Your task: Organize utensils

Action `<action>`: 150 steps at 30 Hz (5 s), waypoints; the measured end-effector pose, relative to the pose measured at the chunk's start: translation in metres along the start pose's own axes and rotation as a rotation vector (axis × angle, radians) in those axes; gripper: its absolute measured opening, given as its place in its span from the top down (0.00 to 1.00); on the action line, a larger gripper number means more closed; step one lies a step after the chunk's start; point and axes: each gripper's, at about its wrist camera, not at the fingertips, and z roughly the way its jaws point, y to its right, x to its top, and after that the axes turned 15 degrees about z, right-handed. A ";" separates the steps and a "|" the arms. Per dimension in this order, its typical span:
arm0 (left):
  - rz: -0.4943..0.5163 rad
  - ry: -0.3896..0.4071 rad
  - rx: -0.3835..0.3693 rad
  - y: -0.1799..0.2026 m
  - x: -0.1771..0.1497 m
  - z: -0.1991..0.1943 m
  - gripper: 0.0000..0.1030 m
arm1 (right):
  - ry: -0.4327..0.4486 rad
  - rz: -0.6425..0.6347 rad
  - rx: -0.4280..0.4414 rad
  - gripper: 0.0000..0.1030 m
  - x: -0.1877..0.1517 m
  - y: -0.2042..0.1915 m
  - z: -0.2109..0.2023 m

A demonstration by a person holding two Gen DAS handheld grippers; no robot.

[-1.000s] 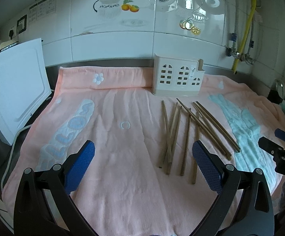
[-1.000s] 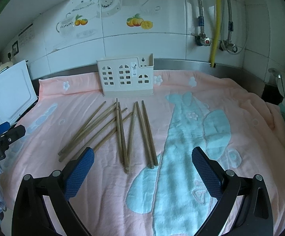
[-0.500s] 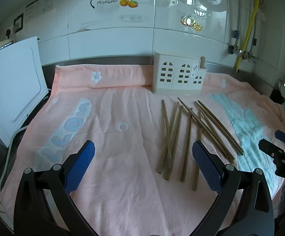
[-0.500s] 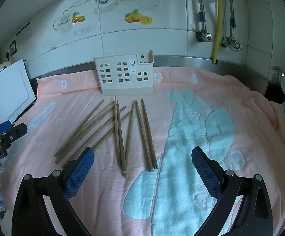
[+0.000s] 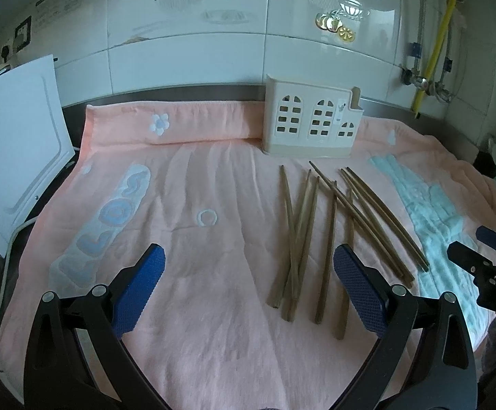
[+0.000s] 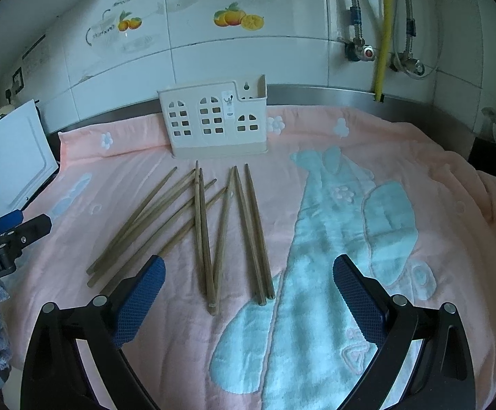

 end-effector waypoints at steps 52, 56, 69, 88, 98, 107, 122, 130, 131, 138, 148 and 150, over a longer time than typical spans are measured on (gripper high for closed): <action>-0.012 -0.175 -0.157 0.011 0.003 0.088 0.57 | -0.200 -0.063 0.098 0.60 0.003 0.006 0.078; -0.012 -0.182 -0.156 0.011 0.003 0.090 0.57 | -0.224 -0.086 0.140 0.70 -0.002 -0.008 0.084; -0.017 -0.191 -0.170 0.008 0.002 0.097 0.59 | -0.249 -0.093 0.158 0.94 -0.002 -0.020 0.100; -0.009 -0.189 -0.189 0.012 0.003 0.100 0.63 | -0.260 -0.116 0.137 0.94 0.001 -0.019 0.109; -0.010 -0.189 -0.219 0.015 0.005 0.104 0.67 | -0.257 -0.173 0.115 0.93 -0.008 -0.027 0.112; 0.001 -0.195 -0.252 0.025 0.010 0.117 0.73 | -0.247 -0.126 0.142 0.93 -0.005 -0.019 0.104; -0.025 -0.138 -0.267 0.017 0.012 0.105 0.94 | -0.202 -0.112 0.154 0.93 -0.001 -0.017 0.086; -0.026 -0.042 -0.247 0.002 0.030 0.072 0.94 | -0.108 -0.116 0.182 0.93 0.023 -0.023 0.060; -0.020 -0.032 -0.245 0.001 0.032 0.069 0.95 | -0.094 -0.119 0.186 0.93 0.027 -0.024 0.057; -0.023 0.020 -0.254 -0.007 0.050 0.055 0.95 | -0.017 -0.149 0.217 0.93 0.053 -0.034 0.042; 0.056 0.110 -0.297 -0.013 0.112 0.032 0.95 | 0.030 -0.183 0.269 0.94 0.127 -0.047 0.026; 0.068 0.125 -0.303 -0.013 0.124 0.028 0.95 | 0.036 -0.175 0.273 0.94 0.152 -0.046 0.021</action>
